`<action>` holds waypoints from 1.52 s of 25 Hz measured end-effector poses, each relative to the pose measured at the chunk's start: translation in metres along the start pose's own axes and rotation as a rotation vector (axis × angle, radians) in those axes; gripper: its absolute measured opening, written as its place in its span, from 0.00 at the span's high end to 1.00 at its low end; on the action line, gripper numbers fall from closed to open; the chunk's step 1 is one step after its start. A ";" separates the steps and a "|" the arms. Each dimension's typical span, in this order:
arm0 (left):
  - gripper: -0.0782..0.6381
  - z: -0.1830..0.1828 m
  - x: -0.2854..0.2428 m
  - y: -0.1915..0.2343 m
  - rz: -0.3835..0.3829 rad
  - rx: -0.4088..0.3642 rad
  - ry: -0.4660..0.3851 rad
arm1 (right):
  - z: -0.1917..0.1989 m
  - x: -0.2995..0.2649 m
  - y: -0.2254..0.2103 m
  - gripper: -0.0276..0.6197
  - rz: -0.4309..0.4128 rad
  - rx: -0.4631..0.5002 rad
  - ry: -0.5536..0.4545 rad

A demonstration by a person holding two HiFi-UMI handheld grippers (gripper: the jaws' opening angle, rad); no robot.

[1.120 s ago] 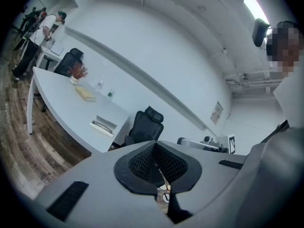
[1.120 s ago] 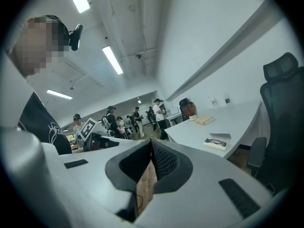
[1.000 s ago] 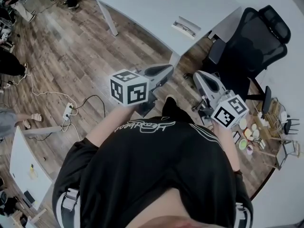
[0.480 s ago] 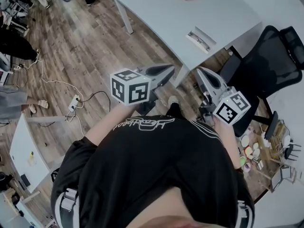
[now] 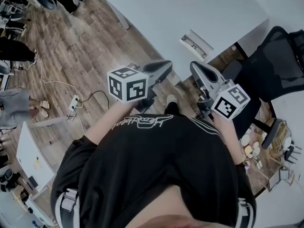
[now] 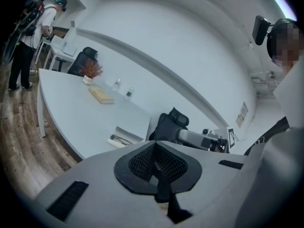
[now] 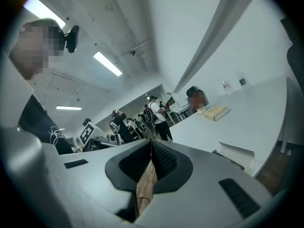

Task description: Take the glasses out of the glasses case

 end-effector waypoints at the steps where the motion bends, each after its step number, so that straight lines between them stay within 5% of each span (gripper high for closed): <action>1: 0.88 -0.001 -0.006 0.005 0.000 0.006 0.003 | -0.001 -0.003 -0.007 0.94 0.003 -0.004 0.004; 24: 0.88 0.006 -0.065 0.072 -0.007 0.132 0.035 | 0.016 -0.041 -0.100 0.94 0.120 0.078 0.151; 30: 0.88 0.008 -0.066 0.088 -0.030 0.159 0.034 | 0.023 -0.058 -0.122 0.94 0.151 0.146 0.222; 38: 0.88 0.007 -0.067 0.107 -0.065 0.189 0.036 | 0.043 -0.087 -0.153 0.94 0.219 0.367 0.361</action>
Point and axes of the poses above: the fingertips, and each gripper's own axes: x backward along the fingers, y to its left, z out of its underside, the point moved 4 cm from there along x, backward along the fingers, and after that the axes turned 12 degrees about z, right-handed, at the moved point
